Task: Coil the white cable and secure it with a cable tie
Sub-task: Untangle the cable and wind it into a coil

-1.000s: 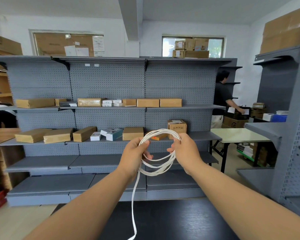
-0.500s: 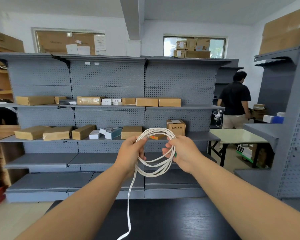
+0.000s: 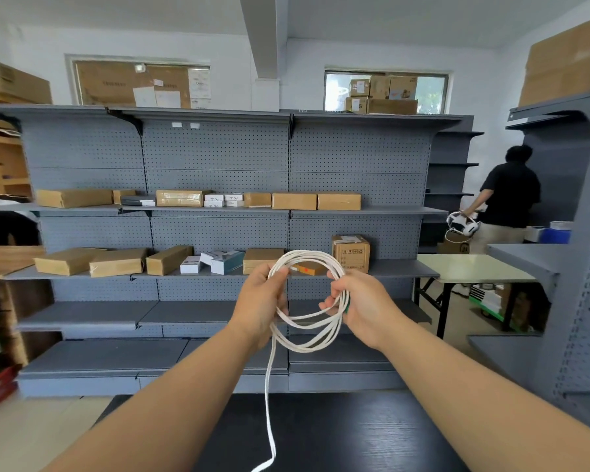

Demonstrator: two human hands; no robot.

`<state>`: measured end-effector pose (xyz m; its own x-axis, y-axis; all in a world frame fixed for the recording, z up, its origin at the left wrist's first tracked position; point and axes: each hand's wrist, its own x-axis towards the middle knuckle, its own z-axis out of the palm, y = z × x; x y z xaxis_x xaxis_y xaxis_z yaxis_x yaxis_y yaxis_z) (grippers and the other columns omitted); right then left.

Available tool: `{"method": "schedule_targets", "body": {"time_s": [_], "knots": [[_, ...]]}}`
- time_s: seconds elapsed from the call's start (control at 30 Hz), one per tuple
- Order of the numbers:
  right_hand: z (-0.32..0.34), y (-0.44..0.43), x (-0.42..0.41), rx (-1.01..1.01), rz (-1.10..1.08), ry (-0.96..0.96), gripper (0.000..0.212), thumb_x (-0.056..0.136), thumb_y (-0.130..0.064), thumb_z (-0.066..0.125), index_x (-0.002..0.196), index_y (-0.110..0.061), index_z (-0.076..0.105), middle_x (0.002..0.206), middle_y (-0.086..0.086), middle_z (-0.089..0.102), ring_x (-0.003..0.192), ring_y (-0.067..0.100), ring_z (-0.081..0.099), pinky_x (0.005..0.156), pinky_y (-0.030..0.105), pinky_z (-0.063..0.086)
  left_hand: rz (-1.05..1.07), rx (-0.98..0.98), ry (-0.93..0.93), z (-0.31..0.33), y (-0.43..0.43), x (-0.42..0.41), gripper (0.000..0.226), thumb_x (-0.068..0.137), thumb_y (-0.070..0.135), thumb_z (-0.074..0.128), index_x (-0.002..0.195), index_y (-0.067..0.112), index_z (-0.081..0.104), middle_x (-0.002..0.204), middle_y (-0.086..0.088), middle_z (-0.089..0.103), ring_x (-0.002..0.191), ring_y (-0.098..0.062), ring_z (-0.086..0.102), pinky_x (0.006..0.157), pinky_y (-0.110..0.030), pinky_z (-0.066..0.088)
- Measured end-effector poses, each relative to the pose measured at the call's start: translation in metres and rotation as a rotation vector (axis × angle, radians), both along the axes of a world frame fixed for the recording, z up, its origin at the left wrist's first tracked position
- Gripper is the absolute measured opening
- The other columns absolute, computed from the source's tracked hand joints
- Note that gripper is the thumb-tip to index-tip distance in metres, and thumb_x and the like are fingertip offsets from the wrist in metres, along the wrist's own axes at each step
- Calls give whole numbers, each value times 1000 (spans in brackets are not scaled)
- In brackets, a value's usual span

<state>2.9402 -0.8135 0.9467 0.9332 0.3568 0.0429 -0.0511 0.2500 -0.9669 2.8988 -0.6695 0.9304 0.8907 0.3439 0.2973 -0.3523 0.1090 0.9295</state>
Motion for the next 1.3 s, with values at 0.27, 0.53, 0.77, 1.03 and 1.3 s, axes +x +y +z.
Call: {"method": "schedule_targets", "body": {"time_s": [0.27,0.53,0.77,1.03,1.3], "knots": [[1,13,-2,-257,-34,-161,21,85,3,52,95,-15,54,82,8,57,73,23,64,77,36,53,197,637,-93,9,18,-3,20,96,28,47,93,10,54,72,1,49,68,-11,44,64,-24,36],[5,22,1,-378,-124,-377,38,87,-10,60,119,-26,48,92,1,60,85,23,63,85,41,54,138,895,-41,24,42,0,13,96,27,46,93,15,53,67,7,49,60,-6,43,53,-11,35],[2,37,-3,-504,-96,-312,12,95,-14,50,107,-17,50,93,3,57,72,15,61,60,23,44,10,594,-26,18,46,6,7,95,18,50,90,18,56,62,5,43,57,-11,40,59,-27,37],[-5,44,5,-313,-306,-133,21,101,-14,30,102,-11,50,72,1,39,56,17,54,58,24,37,-70,387,33,-1,47,10,7,88,7,60,94,10,59,63,0,52,51,-11,52,48,-16,40],[-2,41,8,52,-425,48,16,101,-15,38,105,-7,51,73,2,41,52,13,50,92,42,52,-33,111,84,-10,23,8,13,91,14,56,79,13,52,60,-2,50,57,-21,65,47,-20,43]]}}
